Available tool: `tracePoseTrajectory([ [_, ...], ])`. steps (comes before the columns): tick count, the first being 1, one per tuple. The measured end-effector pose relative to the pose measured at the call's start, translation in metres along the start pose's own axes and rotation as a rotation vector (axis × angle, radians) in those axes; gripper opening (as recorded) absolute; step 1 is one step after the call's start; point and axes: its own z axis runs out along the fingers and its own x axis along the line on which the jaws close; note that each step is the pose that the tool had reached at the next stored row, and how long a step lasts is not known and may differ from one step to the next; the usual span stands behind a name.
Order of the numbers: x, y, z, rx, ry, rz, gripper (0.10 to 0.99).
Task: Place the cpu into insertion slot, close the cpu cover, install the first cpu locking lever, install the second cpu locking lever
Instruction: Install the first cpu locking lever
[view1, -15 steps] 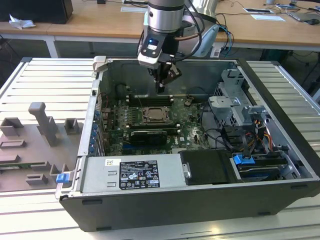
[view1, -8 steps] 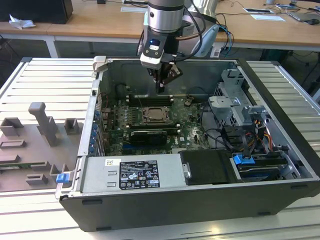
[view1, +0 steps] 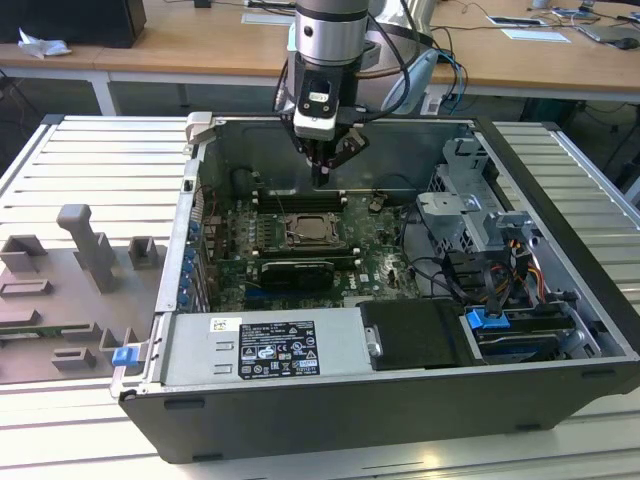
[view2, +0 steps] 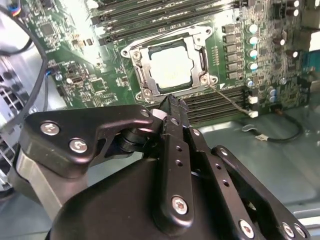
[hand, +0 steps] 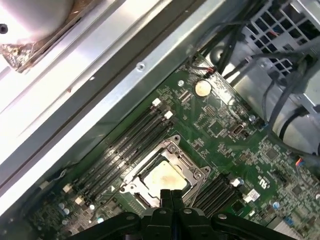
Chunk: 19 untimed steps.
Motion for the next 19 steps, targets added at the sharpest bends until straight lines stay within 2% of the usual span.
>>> tracePoseTrajectory([
  [5, 0.0000, 0.0000, 0.0000, -0.001, 0.0001, -0.077, 0.106],
  [17, 0.0000, 0.0000, 0.0000, -0.004, 0.0001, -0.211, 0.106],
  [19, 0.0000, 0.0000, 0.0000, -0.005, 0.0002, -0.249, 0.106],
])
